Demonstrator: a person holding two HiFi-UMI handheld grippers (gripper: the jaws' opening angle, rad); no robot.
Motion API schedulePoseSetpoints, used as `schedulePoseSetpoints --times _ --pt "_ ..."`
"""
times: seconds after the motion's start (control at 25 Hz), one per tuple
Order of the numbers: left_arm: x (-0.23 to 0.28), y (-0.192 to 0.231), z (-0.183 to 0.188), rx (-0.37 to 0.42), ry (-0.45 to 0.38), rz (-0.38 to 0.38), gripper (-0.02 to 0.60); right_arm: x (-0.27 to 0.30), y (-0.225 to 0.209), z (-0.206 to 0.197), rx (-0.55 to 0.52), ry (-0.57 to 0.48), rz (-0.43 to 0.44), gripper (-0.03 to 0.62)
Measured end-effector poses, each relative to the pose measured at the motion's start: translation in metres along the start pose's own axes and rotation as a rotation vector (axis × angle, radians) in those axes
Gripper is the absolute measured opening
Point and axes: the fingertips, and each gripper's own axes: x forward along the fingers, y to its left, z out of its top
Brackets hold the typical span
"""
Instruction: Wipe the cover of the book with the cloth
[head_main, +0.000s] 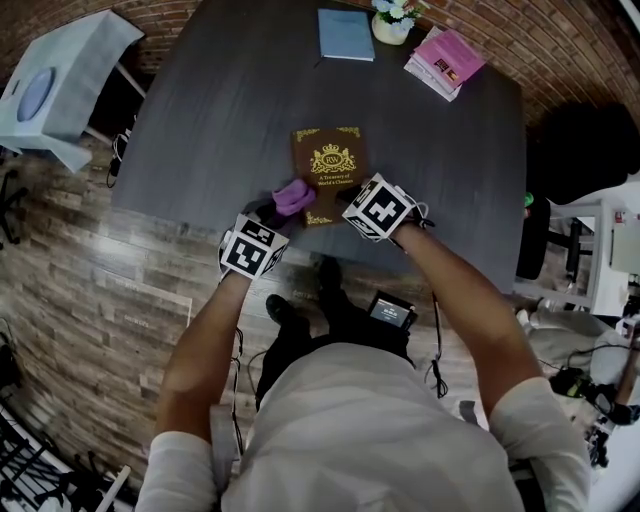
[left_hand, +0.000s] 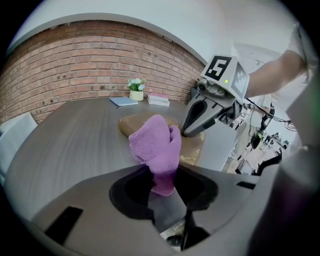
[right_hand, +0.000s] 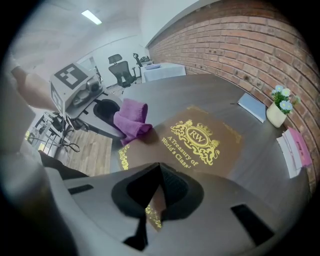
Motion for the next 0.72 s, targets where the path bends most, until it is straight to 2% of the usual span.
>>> schedulePoseSetpoints --times 0.72 --pt "-0.012 -0.030 -0.019 0.016 0.021 -0.039 0.127 0.001 -0.002 0.000 0.019 -0.008 -0.041 0.015"
